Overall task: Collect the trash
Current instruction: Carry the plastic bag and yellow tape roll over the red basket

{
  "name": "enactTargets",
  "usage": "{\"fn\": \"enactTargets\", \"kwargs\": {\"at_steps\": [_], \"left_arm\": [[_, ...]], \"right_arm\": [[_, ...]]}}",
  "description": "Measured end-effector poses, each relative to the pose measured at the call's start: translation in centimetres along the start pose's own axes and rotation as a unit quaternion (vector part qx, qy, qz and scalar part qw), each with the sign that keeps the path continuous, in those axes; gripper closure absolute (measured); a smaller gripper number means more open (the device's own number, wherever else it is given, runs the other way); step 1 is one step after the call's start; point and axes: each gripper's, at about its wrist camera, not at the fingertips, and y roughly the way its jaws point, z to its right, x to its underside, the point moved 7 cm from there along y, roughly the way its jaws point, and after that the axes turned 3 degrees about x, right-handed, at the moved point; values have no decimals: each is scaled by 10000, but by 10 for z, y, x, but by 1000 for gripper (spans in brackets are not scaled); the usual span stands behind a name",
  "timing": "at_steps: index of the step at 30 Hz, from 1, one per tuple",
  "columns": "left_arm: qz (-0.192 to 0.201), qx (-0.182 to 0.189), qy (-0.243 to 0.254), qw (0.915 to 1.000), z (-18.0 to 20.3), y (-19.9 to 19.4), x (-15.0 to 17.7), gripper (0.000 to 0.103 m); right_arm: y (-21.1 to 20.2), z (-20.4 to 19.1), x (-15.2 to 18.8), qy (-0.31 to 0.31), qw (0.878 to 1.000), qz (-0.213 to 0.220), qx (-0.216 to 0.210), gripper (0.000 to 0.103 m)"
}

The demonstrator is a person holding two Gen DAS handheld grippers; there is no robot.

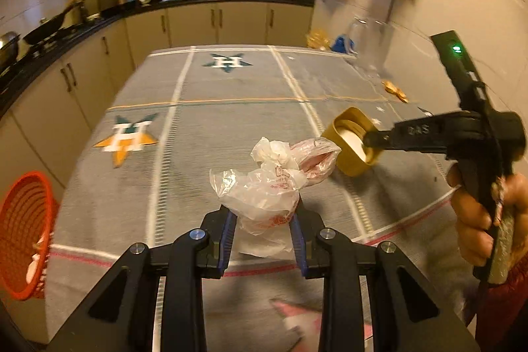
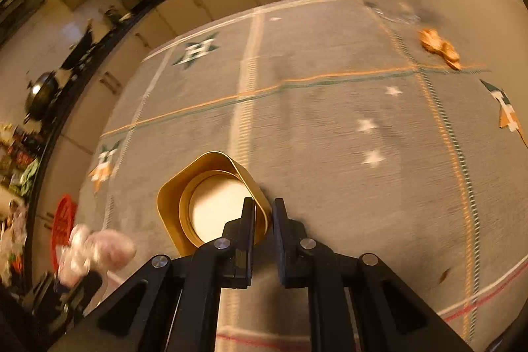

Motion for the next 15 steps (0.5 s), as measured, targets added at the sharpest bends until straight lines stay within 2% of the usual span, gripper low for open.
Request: {"fn": "enactTargets", "kwargs": {"at_steps": [7, 15], "left_arm": [[190, -378, -361, 9985, -56, -35, 13, 74], [423, -974, -1059, 9887, -150, -79, 32, 74]], "right_arm": [[-6, -84, 17, -694, 9970, 11, -338, 91], [12, -185, 38, -1366, 9881, -190, -680, 91]]}}
